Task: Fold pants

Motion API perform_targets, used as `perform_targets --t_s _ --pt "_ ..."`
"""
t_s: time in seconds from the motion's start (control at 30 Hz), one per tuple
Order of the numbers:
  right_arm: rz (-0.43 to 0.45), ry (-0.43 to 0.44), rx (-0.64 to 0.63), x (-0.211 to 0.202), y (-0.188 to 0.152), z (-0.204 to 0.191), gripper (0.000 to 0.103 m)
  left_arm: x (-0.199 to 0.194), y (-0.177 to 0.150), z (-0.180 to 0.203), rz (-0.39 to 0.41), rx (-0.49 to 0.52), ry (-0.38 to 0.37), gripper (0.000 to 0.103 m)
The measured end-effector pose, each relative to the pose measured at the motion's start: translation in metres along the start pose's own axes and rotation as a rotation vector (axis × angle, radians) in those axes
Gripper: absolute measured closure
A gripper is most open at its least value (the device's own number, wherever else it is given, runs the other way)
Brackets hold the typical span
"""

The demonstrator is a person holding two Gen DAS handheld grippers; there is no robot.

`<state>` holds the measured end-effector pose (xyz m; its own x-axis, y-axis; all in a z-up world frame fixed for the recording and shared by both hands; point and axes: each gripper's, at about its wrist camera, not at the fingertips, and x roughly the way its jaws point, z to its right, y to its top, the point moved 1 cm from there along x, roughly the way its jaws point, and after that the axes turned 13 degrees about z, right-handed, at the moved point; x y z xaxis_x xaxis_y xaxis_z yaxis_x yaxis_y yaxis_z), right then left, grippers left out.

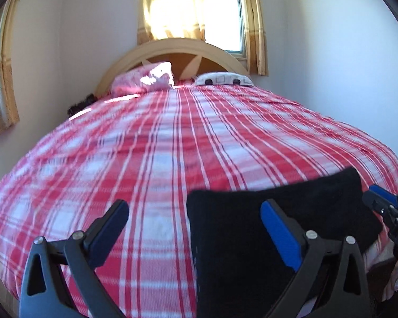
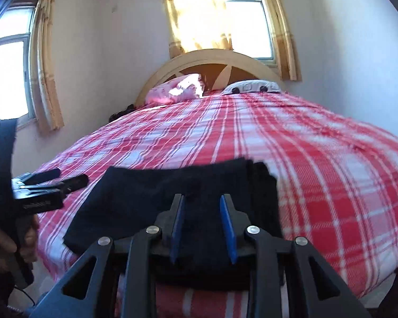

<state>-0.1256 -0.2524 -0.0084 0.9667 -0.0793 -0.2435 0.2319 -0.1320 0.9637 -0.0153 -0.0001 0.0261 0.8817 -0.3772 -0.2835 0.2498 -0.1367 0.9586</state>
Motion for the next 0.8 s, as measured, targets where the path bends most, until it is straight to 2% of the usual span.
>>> perform_targets --t_s 0.1,0.23,0.3,0.37,0.47,0.6,0.8 --pt "-0.021 -0.004 0.005 0.027 0.01 0.007 0.071 0.026 0.004 0.012 -0.025 -0.005 -0.006 0.001" --pt "-0.084 -0.033 0.015 0.069 0.006 0.019 0.071 0.062 -0.015 0.019 -0.172 -0.048 0.01 0.002" --pt "-0.089 -0.024 0.008 0.077 0.002 0.022 0.071 0.075 -0.033 0.015 -0.263 -0.066 0.051 0.002" --pt "-0.096 -0.031 -0.019 0.083 0.001 0.021 0.071 0.082 -0.044 0.008 -0.316 -0.12 0.041 0.0" --pt "-0.101 -0.048 -0.051 0.089 0.001 0.017 0.071 0.085 -0.047 0.003 -0.346 -0.172 0.029 0.0" --pt "-0.058 -0.049 -0.039 0.083 -0.003 0.018 0.07 0.08 -0.045 0.006 -0.34 -0.167 0.02 0.0" --pt "-0.06 -0.061 -0.128 0.074 -0.007 -0.001 0.051 0.076 -0.044 0.009 -0.321 -0.145 0.032 0.0"
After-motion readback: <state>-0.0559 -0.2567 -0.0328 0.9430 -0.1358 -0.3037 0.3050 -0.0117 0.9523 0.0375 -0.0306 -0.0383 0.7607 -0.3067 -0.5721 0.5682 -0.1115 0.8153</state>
